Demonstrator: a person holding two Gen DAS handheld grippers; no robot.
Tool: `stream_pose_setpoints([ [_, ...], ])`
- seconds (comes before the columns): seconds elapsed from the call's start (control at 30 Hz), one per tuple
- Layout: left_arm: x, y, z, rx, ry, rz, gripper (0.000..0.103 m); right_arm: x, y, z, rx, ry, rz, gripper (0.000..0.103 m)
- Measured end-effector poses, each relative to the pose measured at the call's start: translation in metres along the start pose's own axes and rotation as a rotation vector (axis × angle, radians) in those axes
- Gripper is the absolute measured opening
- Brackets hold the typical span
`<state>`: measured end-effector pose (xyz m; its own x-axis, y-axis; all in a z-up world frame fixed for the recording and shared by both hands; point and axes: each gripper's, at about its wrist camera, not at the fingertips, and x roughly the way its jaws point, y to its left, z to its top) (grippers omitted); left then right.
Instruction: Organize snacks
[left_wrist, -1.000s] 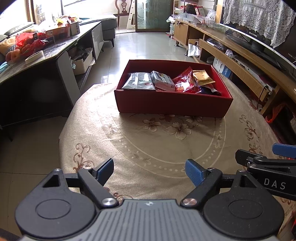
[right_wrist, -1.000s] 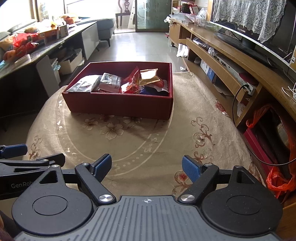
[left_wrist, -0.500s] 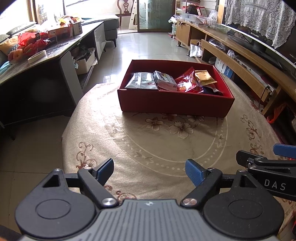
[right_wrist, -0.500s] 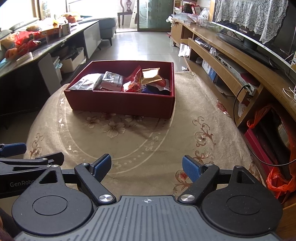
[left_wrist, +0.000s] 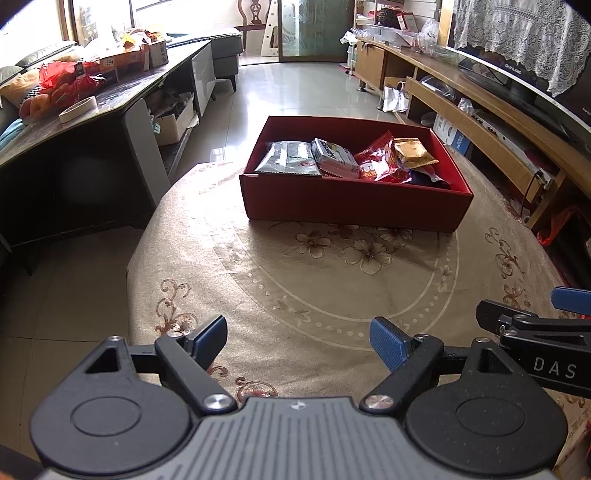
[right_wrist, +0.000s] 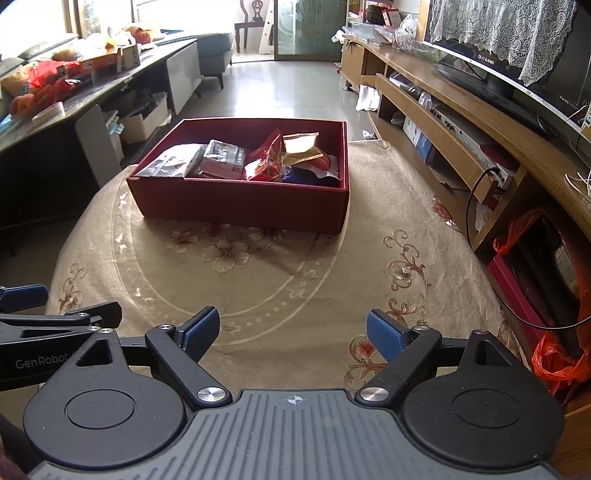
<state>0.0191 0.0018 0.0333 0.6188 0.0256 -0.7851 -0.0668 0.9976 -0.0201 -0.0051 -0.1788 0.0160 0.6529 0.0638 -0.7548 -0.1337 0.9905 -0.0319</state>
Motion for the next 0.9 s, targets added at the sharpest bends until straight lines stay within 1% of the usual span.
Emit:
stream_pose_setpoints([
  [0.13,0.0033,-0.0004,-0.0005,-0.007,0.021,-0.027,0.082,0.0003,-0.0002,-0.0001,-0.002,-0.001,-0.003,0.091],
  [0.23,0.0058,0.0018,-0.0004,-0.028,0.033,-0.045,0.084,-0.0001,-0.0011,-0.0001,0.0,-0.002,-0.001,0.091],
  [0.33,0.0047,0.0027,-0.0009,-0.035,0.017,-0.034,0.087,-0.0002,-0.0013,0.0,-0.001,-0.002,-0.001,0.091],
  [0.43,0.0031,0.0028,-0.0007,-0.035,0.004,-0.027,0.088,0.0,-0.0015,0.0,-0.004,0.0,-0.001,0.091],
  [0.9,-0.0024,0.0022,-0.0011,-0.023,-0.059,0.0,0.088,0.0003,-0.0026,0.0009,-0.004,0.001,-0.005,0.092],
])
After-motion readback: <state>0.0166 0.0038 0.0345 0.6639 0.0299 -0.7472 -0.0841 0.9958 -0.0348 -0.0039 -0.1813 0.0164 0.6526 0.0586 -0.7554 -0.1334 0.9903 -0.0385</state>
